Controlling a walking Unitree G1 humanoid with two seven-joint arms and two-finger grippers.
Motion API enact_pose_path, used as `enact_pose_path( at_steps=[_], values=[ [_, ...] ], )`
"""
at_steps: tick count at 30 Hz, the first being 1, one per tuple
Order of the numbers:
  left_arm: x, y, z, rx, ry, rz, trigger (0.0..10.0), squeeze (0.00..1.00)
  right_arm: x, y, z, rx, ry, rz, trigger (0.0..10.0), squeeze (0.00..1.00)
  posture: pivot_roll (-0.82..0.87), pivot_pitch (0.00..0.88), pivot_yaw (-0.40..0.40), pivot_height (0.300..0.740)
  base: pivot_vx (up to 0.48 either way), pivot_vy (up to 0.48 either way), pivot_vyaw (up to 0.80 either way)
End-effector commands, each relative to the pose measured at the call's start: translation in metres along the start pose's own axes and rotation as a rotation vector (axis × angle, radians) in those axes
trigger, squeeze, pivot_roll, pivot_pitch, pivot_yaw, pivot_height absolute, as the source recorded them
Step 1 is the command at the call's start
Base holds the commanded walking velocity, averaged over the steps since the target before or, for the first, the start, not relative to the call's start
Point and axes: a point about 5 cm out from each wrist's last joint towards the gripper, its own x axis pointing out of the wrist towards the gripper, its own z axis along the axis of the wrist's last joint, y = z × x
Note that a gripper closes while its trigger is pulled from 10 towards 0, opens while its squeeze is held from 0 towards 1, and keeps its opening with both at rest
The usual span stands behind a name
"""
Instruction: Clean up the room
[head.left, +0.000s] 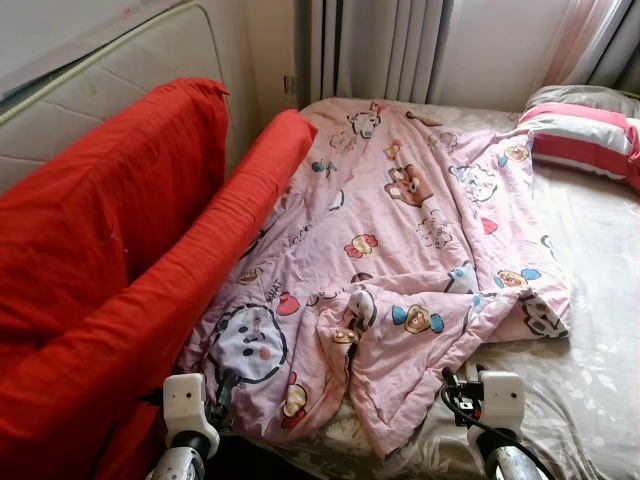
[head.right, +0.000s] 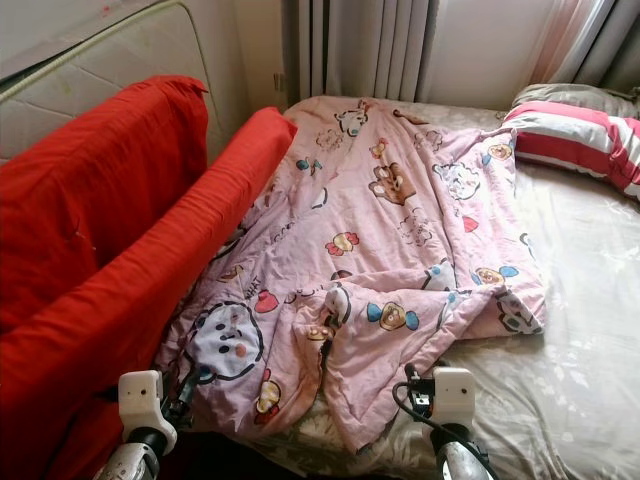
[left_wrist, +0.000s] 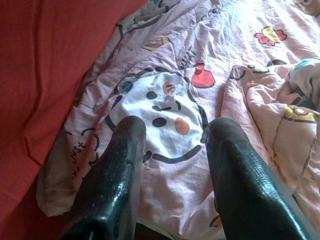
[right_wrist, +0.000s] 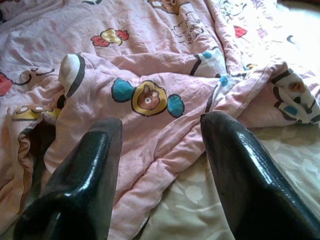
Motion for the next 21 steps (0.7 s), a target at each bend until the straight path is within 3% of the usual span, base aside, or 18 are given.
enact_pose_path(
  at_steps=[1,21],
  values=[
    [-0.005,0.001,-0.006,0.004,0.031,-0.003,10.0,0.0,-0.005,0.003,-0.007,0.008,0.031,0.001,10.0,0.0,-0.05,0.235,-0.009,0.688,0.0,0.0,0.0],
    [-0.008,0.002,-0.015,0.001,0.077,-0.021,10.0,0.0,-0.007,0.013,-0.011,0.009,0.08,0.035,10.0,0.0,-0.05,0.191,-0.008,0.663,0.0,0.0,0.0]
  ],
)
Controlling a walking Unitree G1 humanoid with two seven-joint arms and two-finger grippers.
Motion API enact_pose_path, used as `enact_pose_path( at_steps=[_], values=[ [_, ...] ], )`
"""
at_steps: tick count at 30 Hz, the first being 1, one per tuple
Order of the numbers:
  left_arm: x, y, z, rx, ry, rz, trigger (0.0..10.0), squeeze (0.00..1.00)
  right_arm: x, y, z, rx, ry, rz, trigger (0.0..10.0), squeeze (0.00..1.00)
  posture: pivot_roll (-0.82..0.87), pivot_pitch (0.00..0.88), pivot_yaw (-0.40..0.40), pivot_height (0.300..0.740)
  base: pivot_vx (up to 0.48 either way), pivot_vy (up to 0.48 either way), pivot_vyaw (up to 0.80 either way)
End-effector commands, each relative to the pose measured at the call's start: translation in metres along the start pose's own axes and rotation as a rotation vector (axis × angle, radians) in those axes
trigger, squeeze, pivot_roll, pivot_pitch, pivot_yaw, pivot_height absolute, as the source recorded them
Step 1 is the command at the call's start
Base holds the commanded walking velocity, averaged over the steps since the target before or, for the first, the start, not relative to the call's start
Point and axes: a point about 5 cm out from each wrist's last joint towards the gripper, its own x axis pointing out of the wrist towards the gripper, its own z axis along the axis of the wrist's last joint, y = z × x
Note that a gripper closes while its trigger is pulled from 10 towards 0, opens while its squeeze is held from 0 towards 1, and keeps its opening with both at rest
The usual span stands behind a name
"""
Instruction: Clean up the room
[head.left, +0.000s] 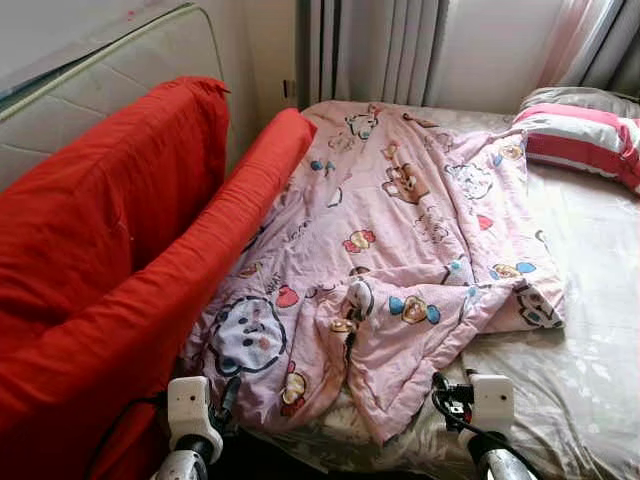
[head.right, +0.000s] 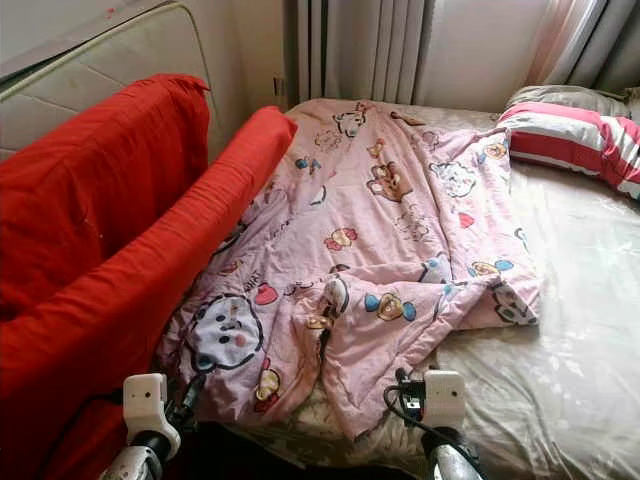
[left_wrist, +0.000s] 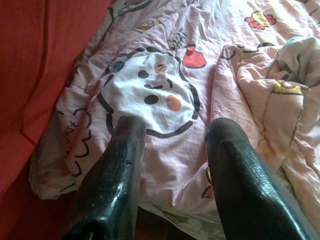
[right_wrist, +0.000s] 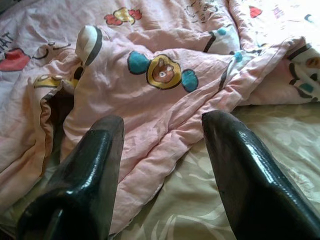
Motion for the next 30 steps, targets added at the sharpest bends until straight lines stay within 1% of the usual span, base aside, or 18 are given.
enact_pose_path(
  at_steps=[1,6,24,30],
  values=[
    [-0.0048,0.0053,-0.0083,-0.001,0.036,0.011,10.0,0.0,-0.0031,0.0009,-0.0046,-0.001,0.021,0.002,10.0,0.0,-0.05,0.189,-0.008,0.658,0.0,0.0,0.0],
    [-0.0048,0.0058,-0.0097,0.001,0.041,0.008,10.0,0.0,-0.0036,0.0013,-0.0051,0.0,0.019,0.0,10.0,0.0,-0.05,0.184,-0.005,0.628,0.0,0.0,0.0],
    [-0.0043,0.007,-0.0142,0.004,0.055,-0.001,10.0,0.0,-0.0066,0.0032,-0.0122,-0.001,0.05,0.01,10.0,0.0,-0.04,0.203,-0.004,0.628,0.0,0.0,0.0],
    [-0.0028,0.0076,-0.0137,0.003,0.055,-0.005,10.0,0.0,-0.0066,0.0064,-0.014,-0.016,0.062,0.04,10.0,0.0,-0.04,0.21,-0.003,0.628,0.0,0.0,0.07]
  ],
)
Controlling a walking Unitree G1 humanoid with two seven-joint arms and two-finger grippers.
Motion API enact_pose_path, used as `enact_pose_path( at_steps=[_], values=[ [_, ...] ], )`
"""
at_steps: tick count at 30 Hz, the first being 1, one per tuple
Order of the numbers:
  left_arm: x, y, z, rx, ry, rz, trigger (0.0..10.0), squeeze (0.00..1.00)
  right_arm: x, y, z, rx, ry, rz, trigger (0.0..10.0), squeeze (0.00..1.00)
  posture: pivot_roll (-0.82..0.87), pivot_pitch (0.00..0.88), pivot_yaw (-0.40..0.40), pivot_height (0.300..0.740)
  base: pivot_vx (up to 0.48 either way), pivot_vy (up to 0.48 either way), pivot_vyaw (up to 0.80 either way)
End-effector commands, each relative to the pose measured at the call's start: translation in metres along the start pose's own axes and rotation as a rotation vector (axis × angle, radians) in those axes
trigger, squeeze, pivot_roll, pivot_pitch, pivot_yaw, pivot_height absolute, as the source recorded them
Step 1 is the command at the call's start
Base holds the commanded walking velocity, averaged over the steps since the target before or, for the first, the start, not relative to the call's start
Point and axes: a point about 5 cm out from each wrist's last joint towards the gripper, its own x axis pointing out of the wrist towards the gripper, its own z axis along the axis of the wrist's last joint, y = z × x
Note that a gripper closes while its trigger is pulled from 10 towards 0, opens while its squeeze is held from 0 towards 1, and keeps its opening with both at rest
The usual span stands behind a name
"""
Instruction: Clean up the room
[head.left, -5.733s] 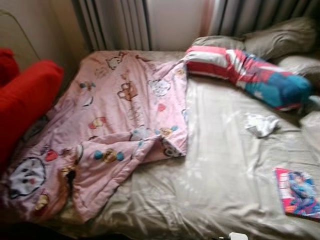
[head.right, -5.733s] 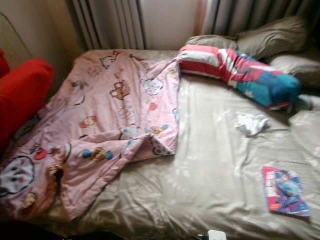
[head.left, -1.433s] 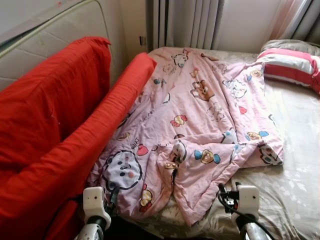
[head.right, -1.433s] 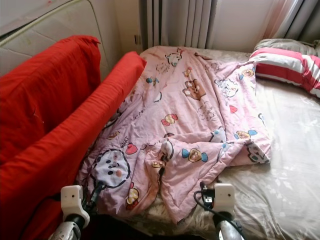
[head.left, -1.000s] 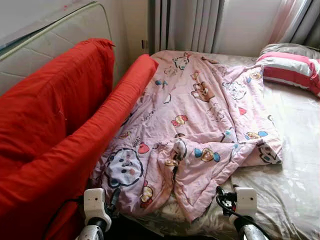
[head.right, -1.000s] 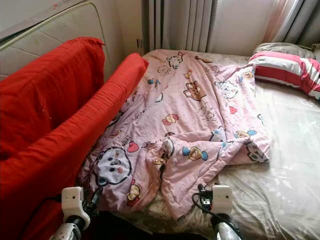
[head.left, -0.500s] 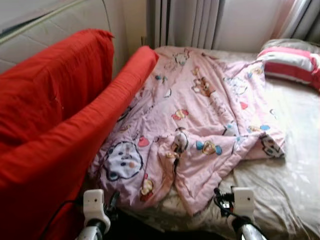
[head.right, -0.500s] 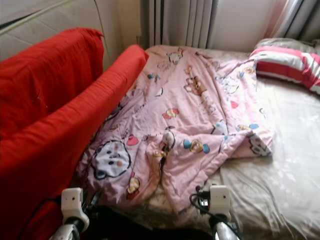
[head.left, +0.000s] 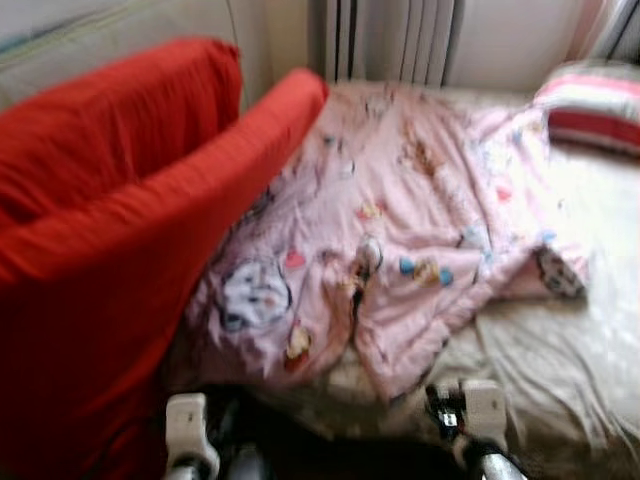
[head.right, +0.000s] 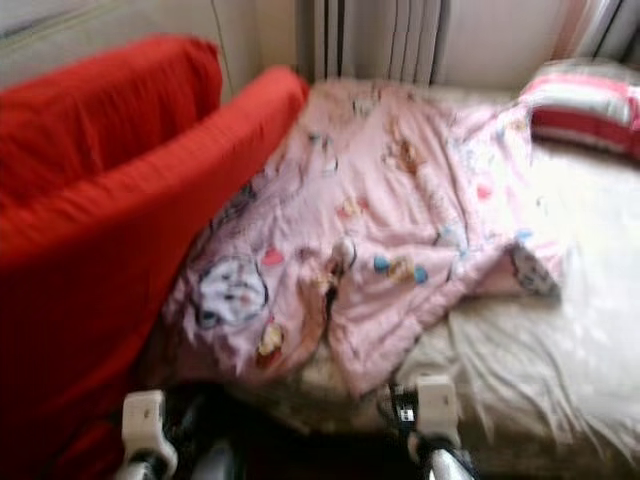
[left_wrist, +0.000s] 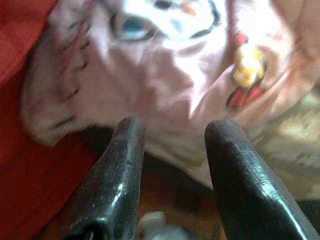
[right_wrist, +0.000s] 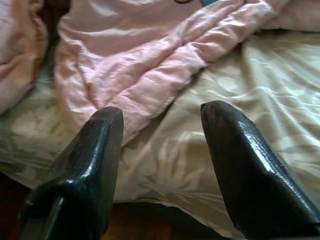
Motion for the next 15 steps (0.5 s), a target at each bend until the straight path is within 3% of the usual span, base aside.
enact_pose_path(
  at_steps=[1,4,9,15],
  values=[
    [-0.0035,0.0057,-0.0026,0.004,0.005,0.011,10.0,0.0,-0.0021,0.0038,-0.0058,0.006,0.026,0.02,10.0,0.0,-0.04,0.211,-0.002,0.628,0.0,0.0,0.42],
    [-0.0028,0.0066,-0.0031,0.009,0.011,0.013,10.0,0.0,-0.0025,0.0069,-0.0063,0.008,0.022,0.05,10.0,0.0,-0.04,0.213,-0.003,0.628,0.0,0.0,0.67],
    [-0.0026,0.0072,-0.0039,0.012,0.016,0.015,10.0,0.0,-0.0026,0.0053,-0.0075,0.04,0.021,0.035,10.0,0.0,-0.04,0.218,-0.003,0.628,0.0,0.0,0.0],
    [-0.0025,0.0079,-0.0039,0.015,0.016,0.016,10.0,0.0,-0.0027,0.0047,-0.0095,0.033,0.034,0.035,10.0,0.0,-0.04,0.228,-0.002,0.628,0.242,0.0,0.0]
  ],
)
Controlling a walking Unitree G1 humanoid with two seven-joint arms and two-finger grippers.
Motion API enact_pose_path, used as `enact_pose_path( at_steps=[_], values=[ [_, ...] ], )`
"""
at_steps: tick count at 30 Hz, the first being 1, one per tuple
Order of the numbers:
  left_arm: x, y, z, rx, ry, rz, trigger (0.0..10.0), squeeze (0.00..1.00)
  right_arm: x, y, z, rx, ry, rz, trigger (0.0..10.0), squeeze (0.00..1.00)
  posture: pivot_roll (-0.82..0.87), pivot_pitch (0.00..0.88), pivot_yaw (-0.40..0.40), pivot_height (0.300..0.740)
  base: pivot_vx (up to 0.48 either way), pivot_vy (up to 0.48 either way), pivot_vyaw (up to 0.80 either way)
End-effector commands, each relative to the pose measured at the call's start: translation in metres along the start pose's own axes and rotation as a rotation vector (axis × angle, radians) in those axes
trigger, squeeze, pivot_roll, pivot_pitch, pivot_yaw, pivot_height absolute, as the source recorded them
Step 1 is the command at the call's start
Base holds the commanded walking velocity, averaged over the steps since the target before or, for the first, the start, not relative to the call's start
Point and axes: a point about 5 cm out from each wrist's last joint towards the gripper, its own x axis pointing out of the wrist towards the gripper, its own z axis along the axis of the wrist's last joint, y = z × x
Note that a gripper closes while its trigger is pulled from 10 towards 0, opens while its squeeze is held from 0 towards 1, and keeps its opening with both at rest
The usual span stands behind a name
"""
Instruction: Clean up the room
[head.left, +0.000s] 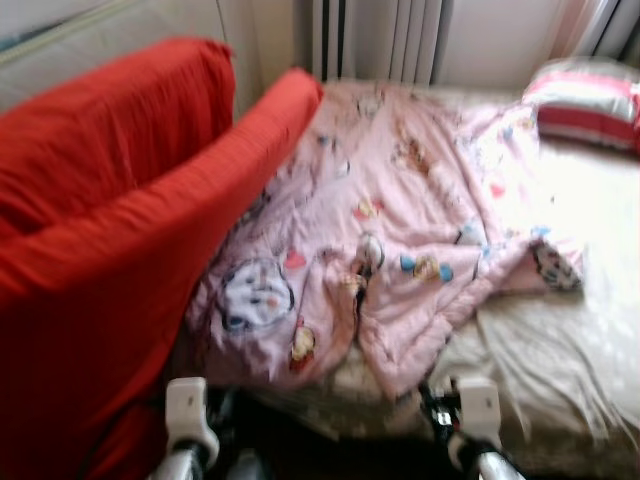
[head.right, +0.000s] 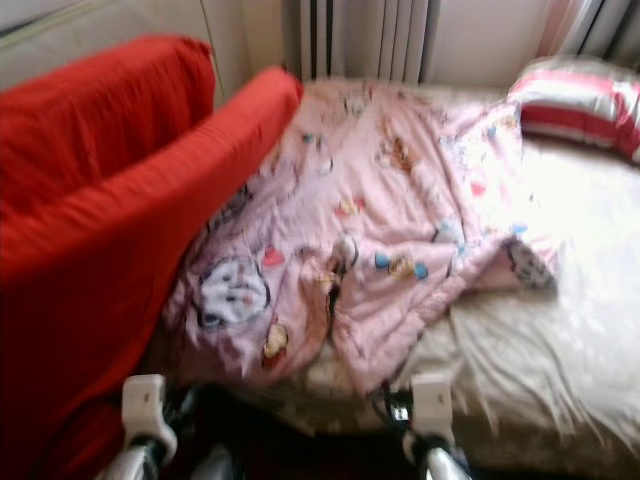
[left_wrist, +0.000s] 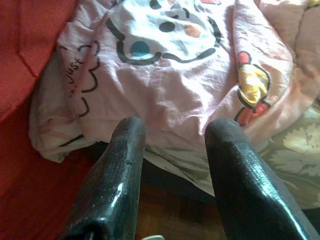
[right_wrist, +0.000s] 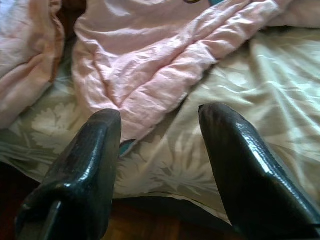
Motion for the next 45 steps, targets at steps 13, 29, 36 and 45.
enact_pose_path(
  at_steps=[13,29,36,45],
  values=[
    [-0.004,0.005,-0.006,0.009,0.027,0.011,10.0,0.0,-0.004,0.003,-0.011,0.024,0.033,0.0,10.0,0.0,-0.04,0.235,0.002,0.628,0.273,0.0,0.18],
    [-0.005,0.005,-0.007,0.017,0.025,0.007,10.0,0.0,-0.002,0.0,-0.014,0.036,0.069,-0.045,10.0,0.0,-0.04,0.241,0.003,0.628,0.296,0.0,0.0],
    [-0.004,0.004,-0.006,0.015,0.019,0.007,10.0,0.0,0.0,0.003,-0.016,0.032,0.099,0.0,10.0,0.0,-0.04,0.241,0.003,0.628,0.078,0.0,0.0],
    [-0.005,0.003,-0.005,0.016,0.015,-0.003,10.0,0.0,0.004,0.013,-0.019,0.013,0.15,0.07,10.0,0.0,-0.03,0.25,0.007,0.628,0.0,0.0,0.0]
  ],
)
